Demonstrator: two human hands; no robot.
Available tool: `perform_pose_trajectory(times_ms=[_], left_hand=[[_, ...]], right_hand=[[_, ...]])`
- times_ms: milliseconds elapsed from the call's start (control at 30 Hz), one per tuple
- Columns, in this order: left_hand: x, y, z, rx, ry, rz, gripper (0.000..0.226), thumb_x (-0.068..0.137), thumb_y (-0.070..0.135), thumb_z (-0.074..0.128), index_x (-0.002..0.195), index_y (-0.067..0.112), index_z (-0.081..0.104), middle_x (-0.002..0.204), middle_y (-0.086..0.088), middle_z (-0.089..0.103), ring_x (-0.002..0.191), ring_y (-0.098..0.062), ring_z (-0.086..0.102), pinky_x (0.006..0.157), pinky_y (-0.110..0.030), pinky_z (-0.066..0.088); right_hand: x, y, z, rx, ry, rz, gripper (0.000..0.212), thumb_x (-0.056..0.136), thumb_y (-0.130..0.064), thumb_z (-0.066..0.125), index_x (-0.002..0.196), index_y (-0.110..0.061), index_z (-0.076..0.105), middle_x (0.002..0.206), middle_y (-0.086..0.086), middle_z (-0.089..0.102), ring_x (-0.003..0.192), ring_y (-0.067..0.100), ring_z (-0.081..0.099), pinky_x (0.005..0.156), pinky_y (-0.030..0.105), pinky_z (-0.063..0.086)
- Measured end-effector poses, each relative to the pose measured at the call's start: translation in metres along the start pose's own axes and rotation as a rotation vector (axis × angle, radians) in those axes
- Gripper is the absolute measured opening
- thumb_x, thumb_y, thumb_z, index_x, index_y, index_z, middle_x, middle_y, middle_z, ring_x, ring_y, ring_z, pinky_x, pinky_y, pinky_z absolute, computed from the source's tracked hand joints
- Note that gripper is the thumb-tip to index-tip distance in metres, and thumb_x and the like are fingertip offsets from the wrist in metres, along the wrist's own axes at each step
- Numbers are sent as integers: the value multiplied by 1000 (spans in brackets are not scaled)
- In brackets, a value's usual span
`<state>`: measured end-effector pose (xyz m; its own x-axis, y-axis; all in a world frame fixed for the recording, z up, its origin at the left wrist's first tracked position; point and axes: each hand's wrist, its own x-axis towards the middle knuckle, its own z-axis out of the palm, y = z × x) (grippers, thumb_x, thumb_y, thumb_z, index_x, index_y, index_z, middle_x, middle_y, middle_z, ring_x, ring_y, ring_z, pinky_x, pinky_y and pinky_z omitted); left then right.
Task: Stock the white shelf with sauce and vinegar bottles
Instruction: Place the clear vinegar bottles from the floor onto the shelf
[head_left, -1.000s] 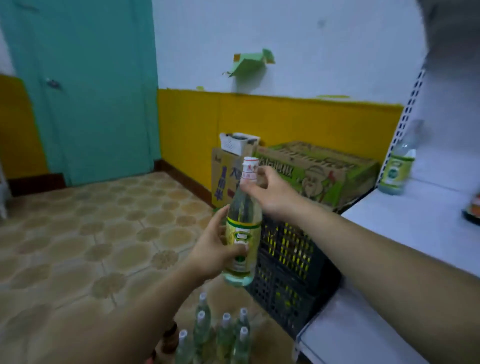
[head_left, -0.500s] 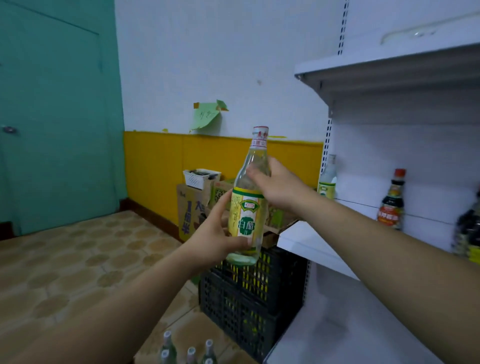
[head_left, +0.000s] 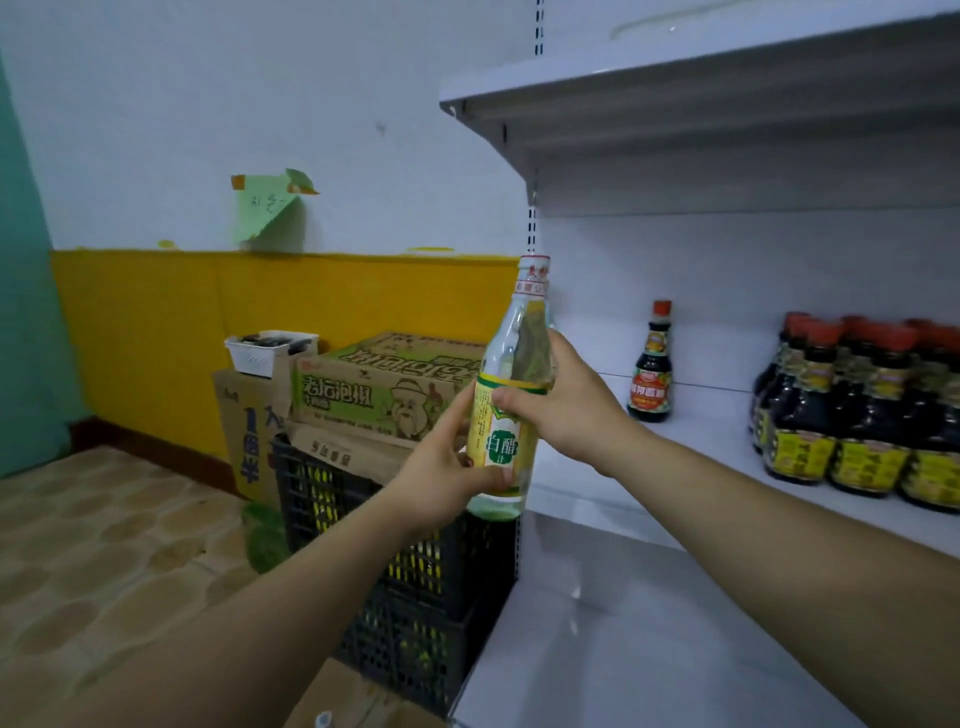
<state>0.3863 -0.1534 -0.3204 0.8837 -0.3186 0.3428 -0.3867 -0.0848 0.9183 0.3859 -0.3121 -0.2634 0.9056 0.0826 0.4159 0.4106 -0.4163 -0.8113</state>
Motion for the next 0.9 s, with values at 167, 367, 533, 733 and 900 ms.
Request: perform_pose_trajectory(times_ms=[167, 367, 533, 733, 900], left_hand=[[64, -39, 20, 235, -144, -8, 99, 79, 26, 77, 149, 44, 10, 149, 10, 36, 139, -12, 33, 111, -36, 33], [131, -84, 20, 939, -257, -233, 78, 89, 59, 49, 152, 27, 16, 161, -2, 7, 147, -25, 3, 117, -43, 12], [168, -115, 18, 1220, -374, -307, 75, 86, 75, 24, 150, 37, 14, 161, 1, 3, 147, -28, -1, 116, -55, 1], [173, -134, 13, 1277, -441, -243, 76, 86, 76, 17, 150, 39, 1, 161, 2, -6, 147, -24, -8, 117, -50, -4], [173, -136, 12, 1238, -451, -223, 76, 85, 76, 18, 150, 40, 2, 161, 4, -6, 148, -21, -7, 119, -46, -3]], right_hand=[[29, 45, -29, -71, 115, 68, 64, 81, -22, 75, 131, -41, 40, 117, -11, 64, 100, 14, 66, 88, 41, 56], [77, 103, -45, -140, 154, 146, 72, 82, -22, 74, 139, -34, 32, 128, -6, 60, 108, 19, 63, 91, 43, 55], [125, 143, -44, -143, 197, 157, 81, 81, -26, 74, 145, -36, 25, 129, -3, 60, 109, 22, 63, 91, 46, 55], [170, 167, -42, -198, 186, 172, 84, 86, -26, 70, 150, -31, 16, 133, 2, 56, 112, 23, 59, 91, 38, 52], [202, 183, -37, -255, 202, 204, 89, 90, -27, 66, 153, -27, 4, 138, 8, 52, 115, 29, 57, 93, 40, 50]])
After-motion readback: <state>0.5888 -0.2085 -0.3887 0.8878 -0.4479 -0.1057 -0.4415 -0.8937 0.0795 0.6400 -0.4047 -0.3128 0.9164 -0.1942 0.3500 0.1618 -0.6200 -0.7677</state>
